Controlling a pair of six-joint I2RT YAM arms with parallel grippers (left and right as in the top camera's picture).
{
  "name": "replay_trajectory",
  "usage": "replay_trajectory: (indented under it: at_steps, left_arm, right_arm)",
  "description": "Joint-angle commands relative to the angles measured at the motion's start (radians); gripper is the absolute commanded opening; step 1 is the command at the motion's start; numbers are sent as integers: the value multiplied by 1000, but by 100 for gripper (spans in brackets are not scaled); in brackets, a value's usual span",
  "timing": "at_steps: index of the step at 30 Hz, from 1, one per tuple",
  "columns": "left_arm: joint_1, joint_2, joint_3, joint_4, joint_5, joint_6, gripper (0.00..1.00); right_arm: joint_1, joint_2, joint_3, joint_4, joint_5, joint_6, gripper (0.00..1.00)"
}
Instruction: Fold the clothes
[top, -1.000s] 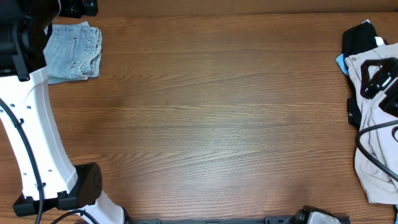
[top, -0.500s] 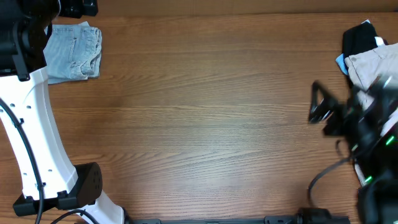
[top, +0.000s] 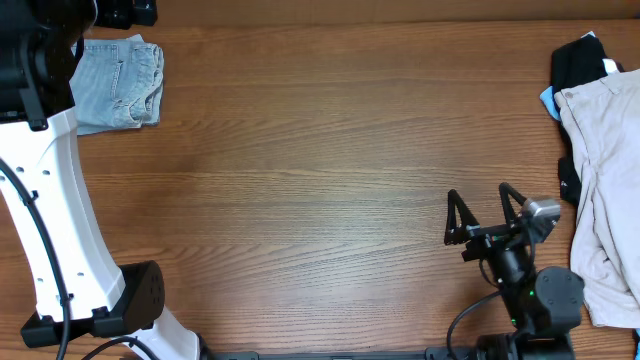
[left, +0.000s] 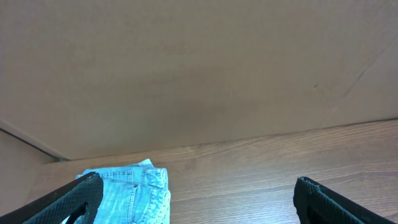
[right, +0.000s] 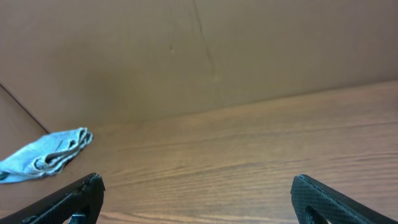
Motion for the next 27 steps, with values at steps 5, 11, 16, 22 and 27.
replay_trajectory:
  at_steps: [5, 11, 16, 22, 27]
  left_arm:
    - [-2, 4, -4, 1, 1, -18, 100]
    - [-2, 4, -4, 1, 1, -18, 100]
    - [-2, 4, -4, 1, 1, -18, 100]
    - [-2, 4, -4, 1, 1, -18, 100]
    - [-2, 4, -4, 1, 1, -18, 100]
  right_arm:
    - [11, -92, -143, 107, 11, 19, 100]
    - [20, -184, -193, 101, 12, 18, 100]
    - [19, -252, -194, 38, 19, 18, 100]
    - [19, -250, -194, -70, 18, 18, 100]
    - [19, -250, -194, -70, 18, 18, 100]
